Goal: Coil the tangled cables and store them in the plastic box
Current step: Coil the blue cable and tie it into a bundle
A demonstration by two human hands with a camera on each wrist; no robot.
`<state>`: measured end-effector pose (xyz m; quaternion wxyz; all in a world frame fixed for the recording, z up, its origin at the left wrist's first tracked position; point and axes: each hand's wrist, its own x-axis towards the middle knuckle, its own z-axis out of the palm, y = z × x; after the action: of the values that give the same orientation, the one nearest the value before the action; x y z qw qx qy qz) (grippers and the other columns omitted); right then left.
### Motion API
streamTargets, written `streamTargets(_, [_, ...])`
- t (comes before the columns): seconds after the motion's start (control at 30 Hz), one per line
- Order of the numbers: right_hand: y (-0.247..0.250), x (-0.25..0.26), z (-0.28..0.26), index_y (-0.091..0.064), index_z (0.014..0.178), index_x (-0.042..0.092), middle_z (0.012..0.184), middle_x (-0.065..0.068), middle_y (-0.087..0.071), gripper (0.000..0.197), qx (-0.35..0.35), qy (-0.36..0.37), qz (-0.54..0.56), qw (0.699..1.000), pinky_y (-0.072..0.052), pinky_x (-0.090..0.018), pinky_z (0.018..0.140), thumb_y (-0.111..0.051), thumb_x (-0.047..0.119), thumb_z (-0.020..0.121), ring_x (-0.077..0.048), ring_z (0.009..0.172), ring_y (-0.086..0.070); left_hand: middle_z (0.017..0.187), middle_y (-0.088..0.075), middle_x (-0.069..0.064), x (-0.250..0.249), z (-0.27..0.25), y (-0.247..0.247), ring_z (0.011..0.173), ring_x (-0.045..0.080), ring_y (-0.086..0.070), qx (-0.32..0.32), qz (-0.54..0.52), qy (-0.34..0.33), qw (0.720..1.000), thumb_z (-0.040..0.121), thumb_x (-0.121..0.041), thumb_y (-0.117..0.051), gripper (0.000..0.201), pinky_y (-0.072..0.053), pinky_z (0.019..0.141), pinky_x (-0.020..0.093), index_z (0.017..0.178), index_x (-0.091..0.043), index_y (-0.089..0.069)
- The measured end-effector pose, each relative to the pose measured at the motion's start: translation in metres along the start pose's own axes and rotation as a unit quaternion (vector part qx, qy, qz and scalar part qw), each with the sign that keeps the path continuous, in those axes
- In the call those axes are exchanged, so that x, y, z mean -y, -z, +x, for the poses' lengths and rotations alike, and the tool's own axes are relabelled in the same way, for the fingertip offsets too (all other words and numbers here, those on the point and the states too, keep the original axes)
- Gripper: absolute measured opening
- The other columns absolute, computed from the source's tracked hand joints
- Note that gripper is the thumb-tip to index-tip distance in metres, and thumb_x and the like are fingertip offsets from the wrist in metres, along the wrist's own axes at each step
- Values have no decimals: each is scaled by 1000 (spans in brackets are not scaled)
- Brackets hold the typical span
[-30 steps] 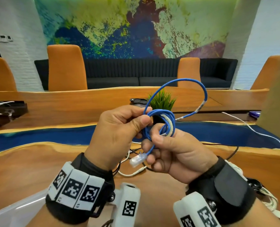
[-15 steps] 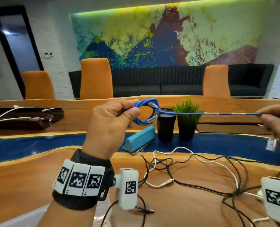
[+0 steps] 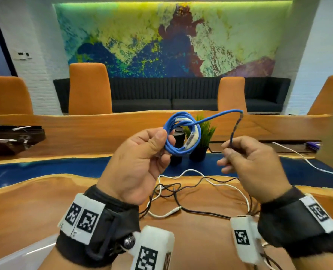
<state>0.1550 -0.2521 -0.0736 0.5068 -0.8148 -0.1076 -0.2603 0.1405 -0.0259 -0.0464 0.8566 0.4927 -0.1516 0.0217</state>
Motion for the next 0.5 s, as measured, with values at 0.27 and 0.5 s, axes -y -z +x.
streamTargets(0.27, [-14,4,-2,-68,92,18,84,-5,-68,20,-67,-2,149,987,-58,-23,61,-52,6,97,-13,73,-69,77,-67,4,7,-1,-4,60,7,-55,-10,37,-26,999,81,-21,-60,21,-47,49,14,95,-6,-65])
streamTargets(0.5, [-20,22,-5,-63,97,5,71,-6,-67,15,25,-156,508,847,-56,-20,54,-49,5,94,-10,58,-65,78,-69,5,14,-5,-9,62,9,-57,28,96,-47,994,81,-23,-62,15,-48,51,16,84,-17,-75])
